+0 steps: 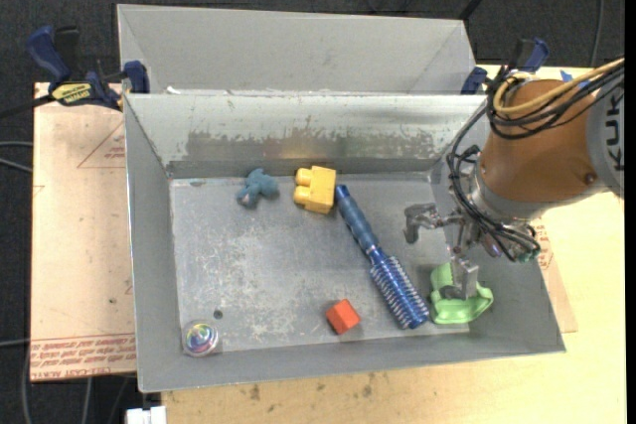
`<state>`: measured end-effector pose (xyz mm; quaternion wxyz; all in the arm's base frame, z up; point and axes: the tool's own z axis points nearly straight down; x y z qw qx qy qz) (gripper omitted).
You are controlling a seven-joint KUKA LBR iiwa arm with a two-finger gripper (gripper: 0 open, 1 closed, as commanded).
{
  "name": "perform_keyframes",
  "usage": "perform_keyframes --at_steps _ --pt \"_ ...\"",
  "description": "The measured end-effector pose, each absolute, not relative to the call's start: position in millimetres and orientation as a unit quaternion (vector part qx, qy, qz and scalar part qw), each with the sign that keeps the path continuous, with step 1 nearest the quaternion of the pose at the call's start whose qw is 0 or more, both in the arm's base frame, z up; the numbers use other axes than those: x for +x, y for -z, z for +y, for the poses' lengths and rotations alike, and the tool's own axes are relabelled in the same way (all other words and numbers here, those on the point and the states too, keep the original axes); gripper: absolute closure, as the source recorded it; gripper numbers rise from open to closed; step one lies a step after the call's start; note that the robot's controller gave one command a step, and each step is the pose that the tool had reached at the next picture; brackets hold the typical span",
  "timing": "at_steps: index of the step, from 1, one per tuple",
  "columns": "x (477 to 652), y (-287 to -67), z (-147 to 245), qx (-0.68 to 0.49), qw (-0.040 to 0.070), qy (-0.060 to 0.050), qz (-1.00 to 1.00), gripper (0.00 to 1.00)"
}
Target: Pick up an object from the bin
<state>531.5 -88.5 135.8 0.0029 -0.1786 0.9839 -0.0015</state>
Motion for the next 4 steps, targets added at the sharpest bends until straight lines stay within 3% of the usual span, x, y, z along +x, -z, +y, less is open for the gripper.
perform_keyframes --at_steps 1,2,3,4 --pt "501.6 -96 -117 -0.224 0.004 0.0 0.975 0.0" --pt "548.7 -70 -152 -0.227 0.002 -0.003 0.974 0.0" --pt "548.0 -71 -151 -0.23 0.002 -0.003 0.973 1.0" --pt "531.0 -197 -145 -0.251 0.005 0.002 0.968 1.0"
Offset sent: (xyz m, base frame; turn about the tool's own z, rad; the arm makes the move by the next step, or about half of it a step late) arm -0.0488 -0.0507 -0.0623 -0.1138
